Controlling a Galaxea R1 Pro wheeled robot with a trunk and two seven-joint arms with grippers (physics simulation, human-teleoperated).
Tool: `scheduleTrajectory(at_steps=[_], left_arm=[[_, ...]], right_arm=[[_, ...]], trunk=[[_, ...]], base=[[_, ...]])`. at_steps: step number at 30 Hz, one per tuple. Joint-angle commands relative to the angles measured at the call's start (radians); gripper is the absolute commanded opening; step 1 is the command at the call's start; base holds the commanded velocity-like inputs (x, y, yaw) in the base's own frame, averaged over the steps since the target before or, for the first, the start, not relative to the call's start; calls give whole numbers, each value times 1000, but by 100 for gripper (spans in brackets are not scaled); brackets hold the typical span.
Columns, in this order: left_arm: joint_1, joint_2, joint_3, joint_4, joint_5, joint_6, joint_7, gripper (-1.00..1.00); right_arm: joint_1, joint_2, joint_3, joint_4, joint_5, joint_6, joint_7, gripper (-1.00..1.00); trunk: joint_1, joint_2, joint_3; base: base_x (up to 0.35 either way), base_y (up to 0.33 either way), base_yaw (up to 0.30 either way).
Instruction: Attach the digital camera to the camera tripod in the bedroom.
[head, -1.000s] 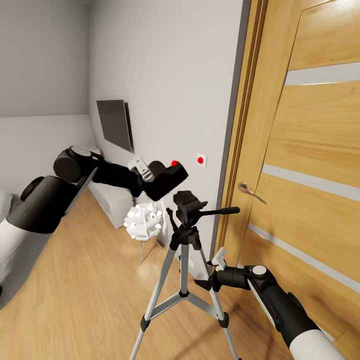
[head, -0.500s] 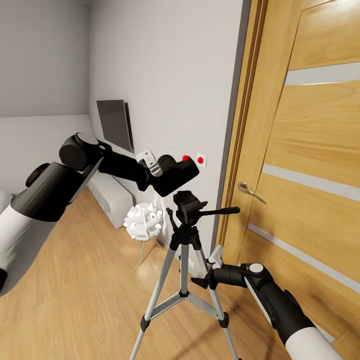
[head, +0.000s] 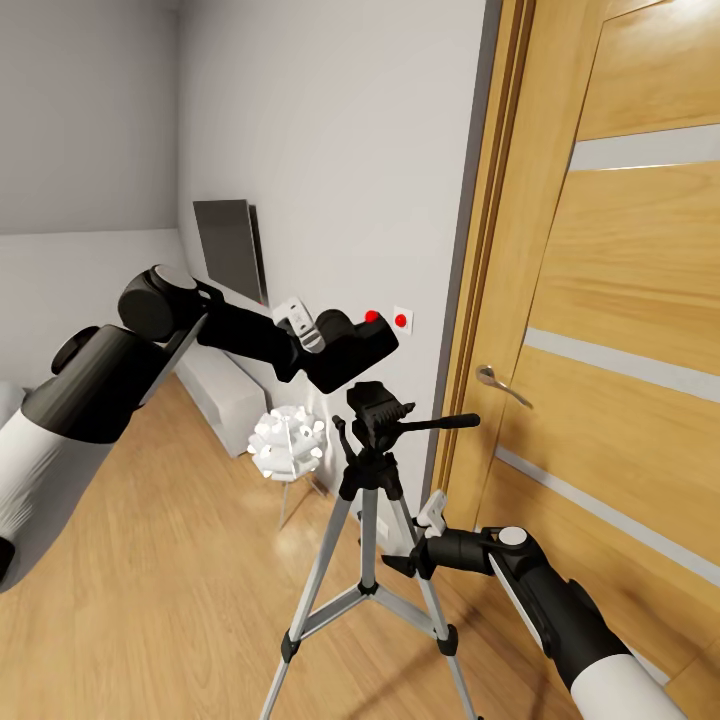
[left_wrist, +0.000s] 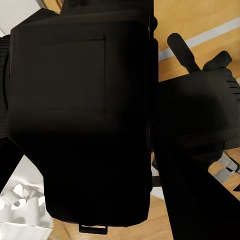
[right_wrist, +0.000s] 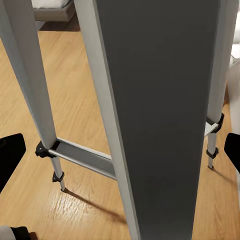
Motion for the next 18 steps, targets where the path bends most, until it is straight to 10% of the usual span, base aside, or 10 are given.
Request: scheduleTrajectory(at_steps=[1,18], left_arm=[[-2,1,-1,0,-1,4,-3,-100],[-11,-25,3,-24,0,36,-8,-100]], right_arm=[[-1,0,1,-2,5,5,3,100],[9,7,-5,3,6,0,-4,100]], trunk=[[1,-2,-2],[1,-2,-2]], base=[[0,0,0],[0,0,0]])
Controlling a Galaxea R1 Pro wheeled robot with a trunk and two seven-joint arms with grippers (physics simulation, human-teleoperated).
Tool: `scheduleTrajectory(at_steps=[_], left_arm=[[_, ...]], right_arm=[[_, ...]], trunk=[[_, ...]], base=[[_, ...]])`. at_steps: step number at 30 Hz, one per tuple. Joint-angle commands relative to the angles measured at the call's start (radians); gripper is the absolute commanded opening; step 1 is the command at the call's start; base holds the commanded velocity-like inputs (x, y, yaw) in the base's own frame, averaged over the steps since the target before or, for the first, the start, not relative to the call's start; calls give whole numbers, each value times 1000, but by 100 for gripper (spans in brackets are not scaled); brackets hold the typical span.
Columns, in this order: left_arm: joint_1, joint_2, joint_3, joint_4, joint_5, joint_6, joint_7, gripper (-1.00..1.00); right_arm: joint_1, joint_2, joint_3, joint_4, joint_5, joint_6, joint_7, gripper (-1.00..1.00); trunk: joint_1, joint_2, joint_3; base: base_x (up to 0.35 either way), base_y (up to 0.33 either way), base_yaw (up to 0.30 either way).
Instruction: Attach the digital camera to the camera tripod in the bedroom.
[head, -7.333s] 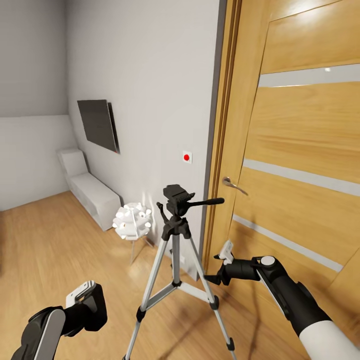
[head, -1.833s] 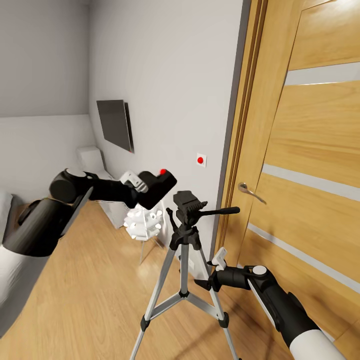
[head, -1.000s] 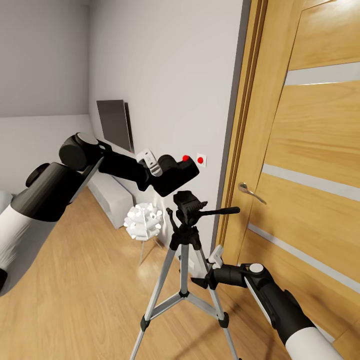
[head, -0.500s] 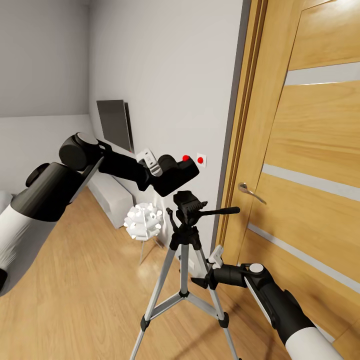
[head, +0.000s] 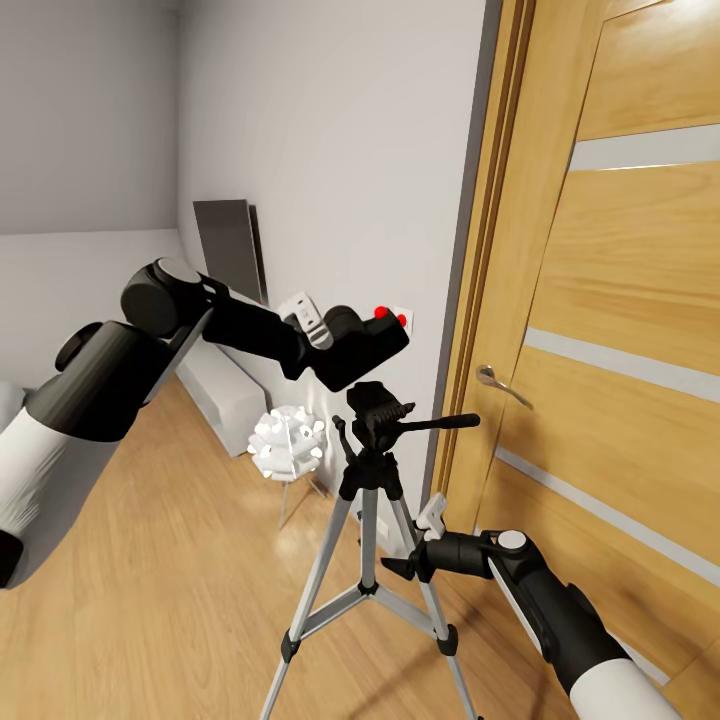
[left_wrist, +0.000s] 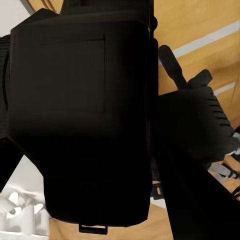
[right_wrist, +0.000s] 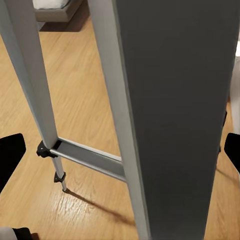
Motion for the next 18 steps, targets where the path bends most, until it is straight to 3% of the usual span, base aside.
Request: scheduleTrajectory(at_steps=[1,18], left_arm=[[-2,0,-1,-2,0,9,-3,-100],[-41,11,-1,-8,11,38,-80,-100]], right_arm=[[-1,0,1,-2,5,5,3,100],[0,0,-1,-15,5,5,2,100]], trunk=[[1,-2,-2],[1,-2,-2]], base=[[0,0,0],[0,0,0]])
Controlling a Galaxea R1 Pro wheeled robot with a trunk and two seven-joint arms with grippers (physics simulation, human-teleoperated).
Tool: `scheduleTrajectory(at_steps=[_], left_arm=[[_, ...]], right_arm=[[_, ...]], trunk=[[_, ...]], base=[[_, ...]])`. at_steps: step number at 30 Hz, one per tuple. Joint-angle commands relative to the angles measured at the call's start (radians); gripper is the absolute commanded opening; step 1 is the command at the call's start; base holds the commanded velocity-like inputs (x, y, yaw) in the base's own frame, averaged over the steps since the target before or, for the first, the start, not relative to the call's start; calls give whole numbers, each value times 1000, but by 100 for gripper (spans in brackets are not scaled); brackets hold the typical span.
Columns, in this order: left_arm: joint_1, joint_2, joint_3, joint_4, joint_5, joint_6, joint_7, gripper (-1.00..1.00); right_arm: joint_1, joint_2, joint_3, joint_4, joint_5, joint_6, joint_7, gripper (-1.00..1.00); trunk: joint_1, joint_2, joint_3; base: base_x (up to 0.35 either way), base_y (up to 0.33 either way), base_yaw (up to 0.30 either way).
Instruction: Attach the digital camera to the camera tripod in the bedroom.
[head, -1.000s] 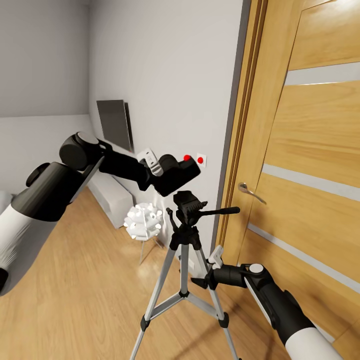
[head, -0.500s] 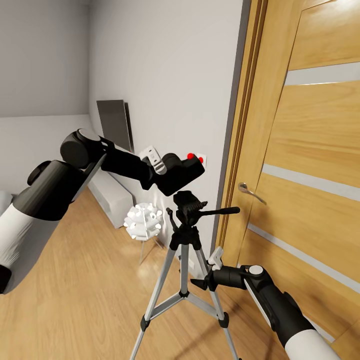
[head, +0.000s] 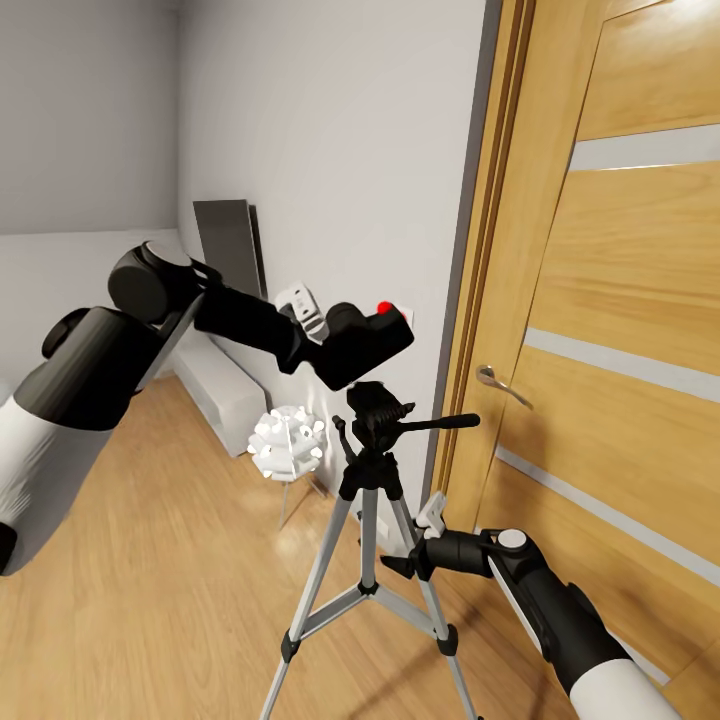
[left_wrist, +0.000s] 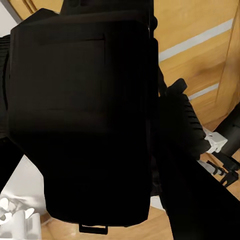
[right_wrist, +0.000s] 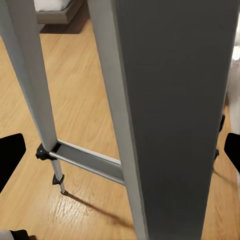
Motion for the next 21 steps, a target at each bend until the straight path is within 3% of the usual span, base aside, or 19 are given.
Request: scheduleTrajectory(at_steps=[1,13,14,21], left_arm=[[-4,3,-1,0,1,8,-6,-100],[-38,21,-2,6,2,8,-87,-100],[-40,22,-3,7,2,8,-90,-100],[-50,30,-5,13,2,8,-103,-100]], right_arm=[[-1,0,1,-5,5,5,3,100],[0,0,-1,-16,5,6,2,100],[0,0,-1,-17,6,5,2,-100],[0,0,-1,-17,6,6,2,-100]], trunk=[[1,-2,-2],[1,-2,-2],[1,-2,-2],[1,-2,-2]], base=[[0,0,0],[0,0,0],[0,0,0],[0,0,0]])
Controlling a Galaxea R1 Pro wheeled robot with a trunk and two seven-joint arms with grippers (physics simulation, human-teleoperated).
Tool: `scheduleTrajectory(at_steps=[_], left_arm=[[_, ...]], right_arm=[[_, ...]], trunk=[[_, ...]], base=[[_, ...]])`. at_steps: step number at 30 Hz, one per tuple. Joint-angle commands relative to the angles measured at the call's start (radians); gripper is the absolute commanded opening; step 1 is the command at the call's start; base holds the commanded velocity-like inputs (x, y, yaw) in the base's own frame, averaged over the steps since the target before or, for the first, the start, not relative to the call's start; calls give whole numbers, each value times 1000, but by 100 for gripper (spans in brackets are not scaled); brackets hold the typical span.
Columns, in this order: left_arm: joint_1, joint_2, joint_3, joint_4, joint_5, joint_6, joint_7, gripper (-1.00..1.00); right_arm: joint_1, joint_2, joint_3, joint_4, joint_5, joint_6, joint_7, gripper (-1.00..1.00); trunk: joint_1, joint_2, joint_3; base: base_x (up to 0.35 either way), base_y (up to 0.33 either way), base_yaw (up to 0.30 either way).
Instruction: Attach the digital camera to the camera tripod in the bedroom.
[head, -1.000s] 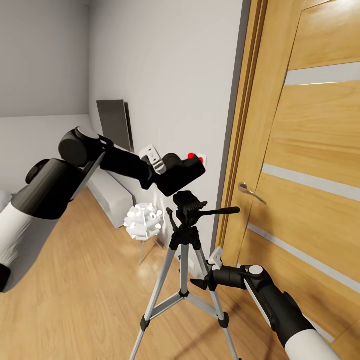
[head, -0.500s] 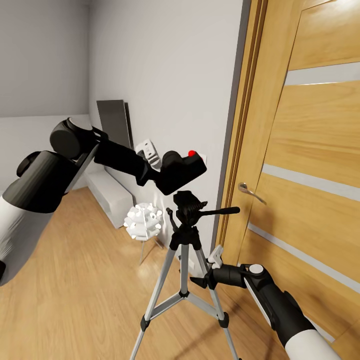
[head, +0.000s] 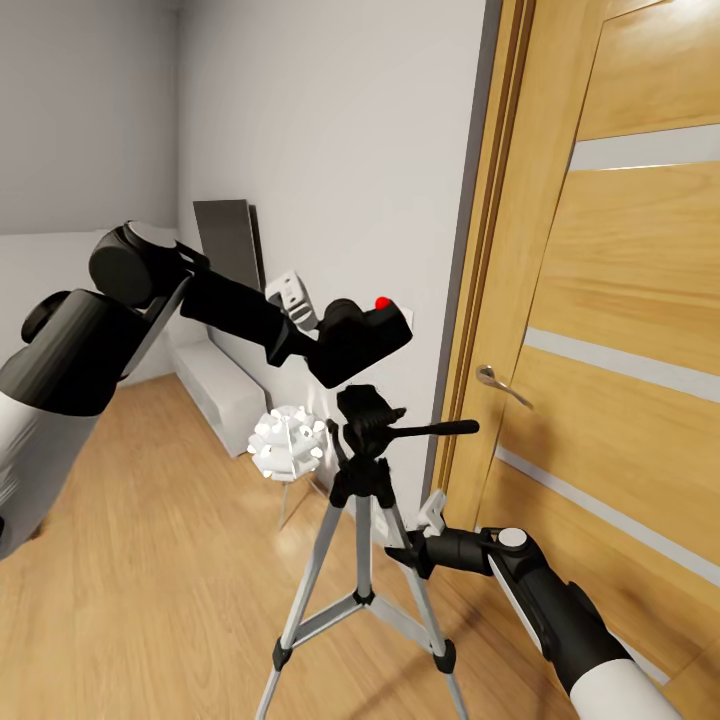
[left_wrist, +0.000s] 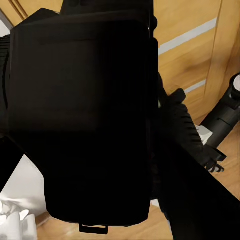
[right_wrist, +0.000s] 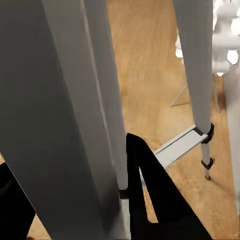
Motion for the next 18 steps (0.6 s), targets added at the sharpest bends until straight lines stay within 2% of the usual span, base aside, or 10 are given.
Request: scheduleTrajectory(at_steps=[1,6,8,13,16,17,18], left_arm=[[-2,1,-1,0,1,9,-3,-100],[-3,1,1,6,4,9,-5,-100],[-4,-1,1,12,23,9,-5,-100],[-7,0,-6,57,144,9,-4,-100],[-22,14,-13,79,212,9,-5,-100],[-43,29,-36,90,248,9,-5,-100],[-60,36,-57,94,265,9,-5,-100]], right_arm=[[-1,0,0,-2,1,7,2,-100],[-1,1,1,0,0,7,0,-100],[-1,1,1,1,0,7,-7,-100],[-1,1,6,4,0,7,-38,-100],[-1,1,8,7,-1,8,-49,-100],[-1,1,9,8,0,8,-52,-100],[-1,1,9,9,0,8,-54,-100]], trunk=[[1,-2,-2],[1,-2,-2],[1,-2,-2],[1,-2,-2],[1,-2,-2],[1,-2,-2],[1,-2,-2]], base=[[0,0,0],[0,0,0],[0,0,0],[0,0,0],[0,0,0],[0,0,0],[0,0,0]])
